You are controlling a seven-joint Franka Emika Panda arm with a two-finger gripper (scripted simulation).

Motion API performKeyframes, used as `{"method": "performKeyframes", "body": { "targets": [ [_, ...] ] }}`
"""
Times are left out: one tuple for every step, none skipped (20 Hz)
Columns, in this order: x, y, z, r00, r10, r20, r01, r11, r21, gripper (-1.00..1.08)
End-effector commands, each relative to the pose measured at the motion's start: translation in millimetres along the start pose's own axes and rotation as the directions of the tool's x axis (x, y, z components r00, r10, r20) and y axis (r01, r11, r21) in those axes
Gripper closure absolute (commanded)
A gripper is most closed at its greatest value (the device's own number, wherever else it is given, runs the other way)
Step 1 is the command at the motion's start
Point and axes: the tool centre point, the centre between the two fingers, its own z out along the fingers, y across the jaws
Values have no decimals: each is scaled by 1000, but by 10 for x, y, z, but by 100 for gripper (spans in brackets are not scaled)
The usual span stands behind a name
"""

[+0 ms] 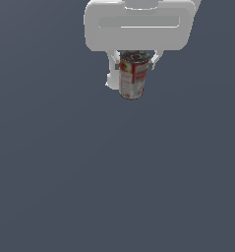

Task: Pick up the object and move it to a goal position.

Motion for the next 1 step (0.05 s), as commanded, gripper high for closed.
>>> {"method": "performKeyframes", "body": {
  "targets": [
    [6,-3,-36,1000,0,-4,0,1000,0,108]
  ]
}}
